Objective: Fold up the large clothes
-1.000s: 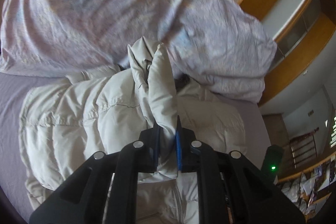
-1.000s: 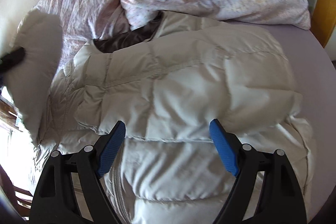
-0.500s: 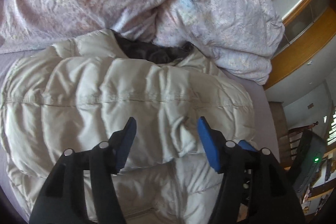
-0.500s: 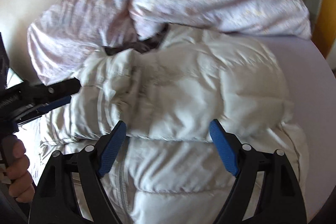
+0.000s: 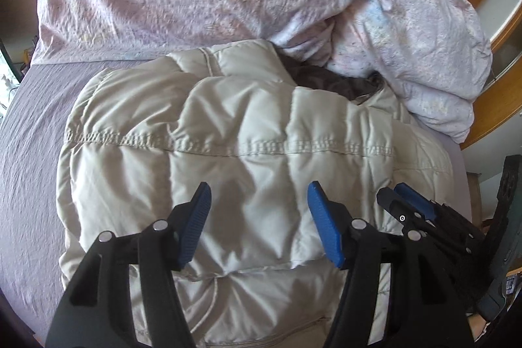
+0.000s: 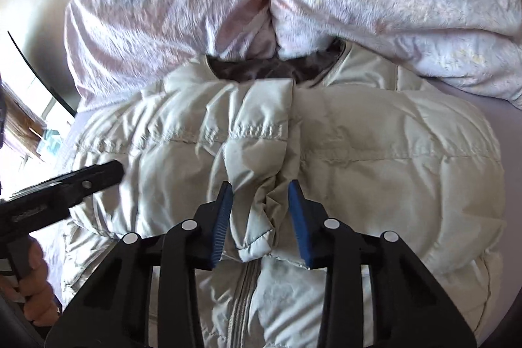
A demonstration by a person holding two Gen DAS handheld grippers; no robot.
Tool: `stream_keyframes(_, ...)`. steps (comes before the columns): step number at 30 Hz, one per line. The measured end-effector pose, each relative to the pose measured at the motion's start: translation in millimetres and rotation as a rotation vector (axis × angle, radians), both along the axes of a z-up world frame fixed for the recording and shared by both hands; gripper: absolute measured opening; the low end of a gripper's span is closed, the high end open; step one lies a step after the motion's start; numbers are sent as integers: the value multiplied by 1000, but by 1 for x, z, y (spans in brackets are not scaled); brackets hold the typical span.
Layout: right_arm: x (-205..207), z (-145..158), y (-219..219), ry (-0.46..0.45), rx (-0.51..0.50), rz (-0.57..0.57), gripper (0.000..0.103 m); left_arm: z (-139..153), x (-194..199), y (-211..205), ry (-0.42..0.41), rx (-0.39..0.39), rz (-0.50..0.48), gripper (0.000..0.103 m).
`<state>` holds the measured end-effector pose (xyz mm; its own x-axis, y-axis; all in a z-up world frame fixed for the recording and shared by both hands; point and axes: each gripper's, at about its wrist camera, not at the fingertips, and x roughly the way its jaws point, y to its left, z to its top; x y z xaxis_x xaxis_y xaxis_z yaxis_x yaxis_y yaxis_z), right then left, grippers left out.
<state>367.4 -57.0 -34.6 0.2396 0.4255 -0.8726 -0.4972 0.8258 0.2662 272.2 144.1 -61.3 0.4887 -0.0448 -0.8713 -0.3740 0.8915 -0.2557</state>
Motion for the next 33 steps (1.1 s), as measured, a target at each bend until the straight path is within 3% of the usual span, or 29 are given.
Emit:
stream_keyframes(9, 1, -41, 0, 46, -145, -15, 37, -8, -2, 8, 32, 20, 13, 65)
stream_keyframes(15, 7, -52, -5, 81, -119, -46, 36, -7, -10, 10, 45, 49, 13, 65)
stream_keyframes(17, 9, -51, -5, 97, -112, -42, 37, -5, -15, 10, 46, 73, 14, 70)
stream_keyframes(20, 15, -49, -15, 135, -79, -56, 47, 0, -25, 10, 41, 102, 13, 75)
stream_keyframes(24, 10, -34, -31, 134, -85, -47, 82, 6, -39, 14, 38, 121, 12, 80)
stream_keyframes(28, -4, -17, -55, 125, -95, -21, 84, 9, -61, 18, 38, 131, 7, 83)
stream_keyframes(33, -24, -15, -122, 219, -45, -21, 85, 10, -110, 27, 41, 144, 16, 84)
